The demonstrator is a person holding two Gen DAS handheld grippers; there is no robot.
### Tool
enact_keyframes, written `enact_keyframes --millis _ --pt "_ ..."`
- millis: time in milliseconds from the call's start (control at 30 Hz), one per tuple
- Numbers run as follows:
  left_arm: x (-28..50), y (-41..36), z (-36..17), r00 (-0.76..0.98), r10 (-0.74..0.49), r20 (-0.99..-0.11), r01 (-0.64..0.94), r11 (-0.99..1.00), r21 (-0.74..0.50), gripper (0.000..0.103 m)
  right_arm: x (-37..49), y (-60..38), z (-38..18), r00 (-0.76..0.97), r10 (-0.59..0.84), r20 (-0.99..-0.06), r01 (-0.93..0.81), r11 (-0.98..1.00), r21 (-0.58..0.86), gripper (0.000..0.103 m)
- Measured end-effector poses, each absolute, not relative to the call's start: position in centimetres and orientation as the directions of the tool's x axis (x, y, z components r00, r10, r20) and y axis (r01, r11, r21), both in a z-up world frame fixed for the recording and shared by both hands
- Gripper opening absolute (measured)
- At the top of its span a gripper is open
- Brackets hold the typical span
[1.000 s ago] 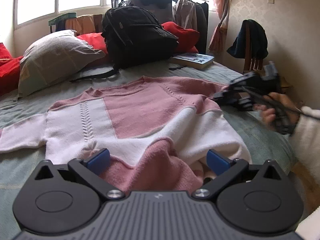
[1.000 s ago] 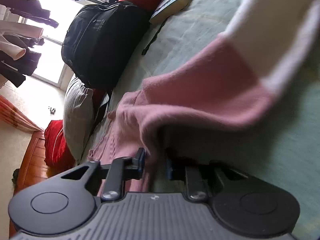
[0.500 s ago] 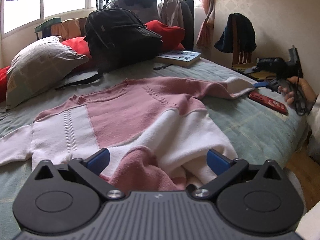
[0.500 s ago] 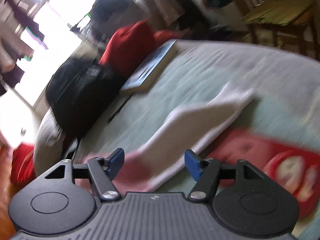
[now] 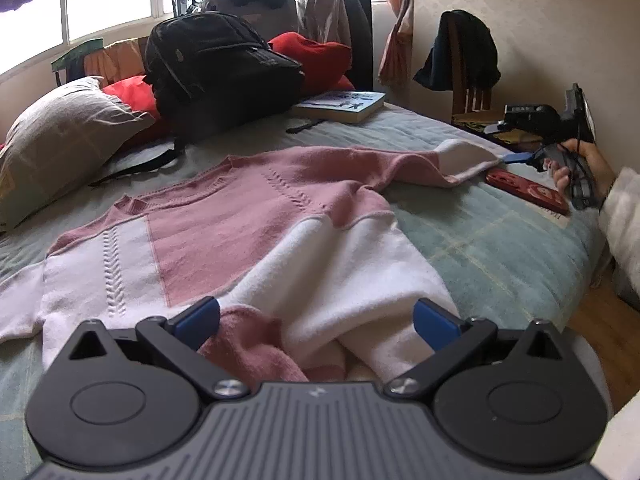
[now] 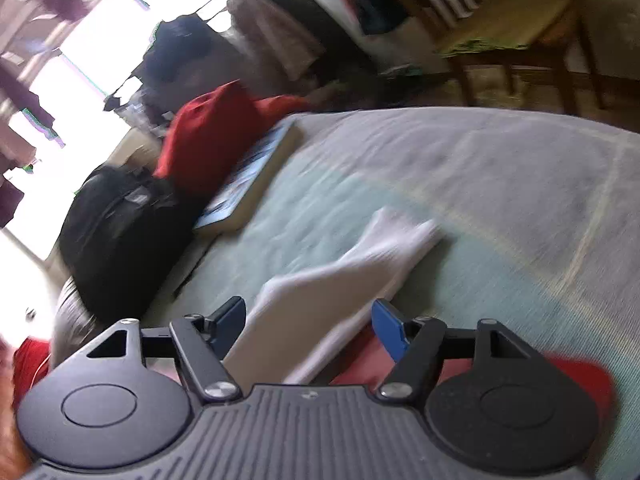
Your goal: Fold clothes
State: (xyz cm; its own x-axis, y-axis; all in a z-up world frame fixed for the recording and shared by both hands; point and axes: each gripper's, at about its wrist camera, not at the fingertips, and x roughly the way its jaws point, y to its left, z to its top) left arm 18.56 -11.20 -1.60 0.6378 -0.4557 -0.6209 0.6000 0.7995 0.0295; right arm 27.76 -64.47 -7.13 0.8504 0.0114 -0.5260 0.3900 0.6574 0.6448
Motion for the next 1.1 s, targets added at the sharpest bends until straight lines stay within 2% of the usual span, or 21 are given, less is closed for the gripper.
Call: enact_keyframes --millis 67,500,633,700,733,767,900,1100 --pt "18.7 -11.2 -1.7 0.640 -0.446 -0.626 0.593 0.805 0.033 0.102 28.7 -66.0 -8.0 0.819 0.017 -0.574 0.436 0.632 0.641 0.078" --pt "19.3 -11.4 -2.4 0.641 -0.413 -0.647 0.577 0.815 0.050 0.102 31.8 -68.4 -11.5 0.872 0.260 -0.414 0.239 0.512 0.825 0.081" --pt "19.5 -11.6 -2.7 0.641 -0.404 -0.653 0.571 0.819 0.055 0.102 32.6 -68.6 -11.8 0.877 0.238 -0.418 0.239 0.539 0.808 0.071" --pt "19.4 -11.7 -2.7 0.640 -0.404 -0.654 0.573 0.818 0.055 0.102 33.4 -69.2 -12.1 0.879 0.208 -0.429 0.264 0.536 0.801 0.053" --pt "19.4 -11.8 -2.7 0.639 -0.404 -0.655 0.574 0.817 0.056 0.102 33.8 -69.6 -12.3 0.874 0.187 -0.448 0.292 0.535 0.793 0.034" --pt "19.3 -11.8 -2.8 0.638 -0.404 -0.655 0.575 0.816 0.056 0.102 34.1 -69.9 -12.5 0.868 0.178 -0.463 0.314 0.525 0.791 0.024" --pt "19.3 -11.6 -2.7 0.640 -0.403 -0.654 0.572 0.819 0.055 0.102 34.8 -69.6 -11.0 0.860 0.120 -0.496 0.347 0.575 0.741 0.022" --pt "19.3 -11.7 -2.7 0.637 -0.406 -0.655 0.575 0.817 0.052 0.102 35.3 -69.6 -6.5 0.875 -0.002 -0.484 0.353 0.687 0.635 0.021"
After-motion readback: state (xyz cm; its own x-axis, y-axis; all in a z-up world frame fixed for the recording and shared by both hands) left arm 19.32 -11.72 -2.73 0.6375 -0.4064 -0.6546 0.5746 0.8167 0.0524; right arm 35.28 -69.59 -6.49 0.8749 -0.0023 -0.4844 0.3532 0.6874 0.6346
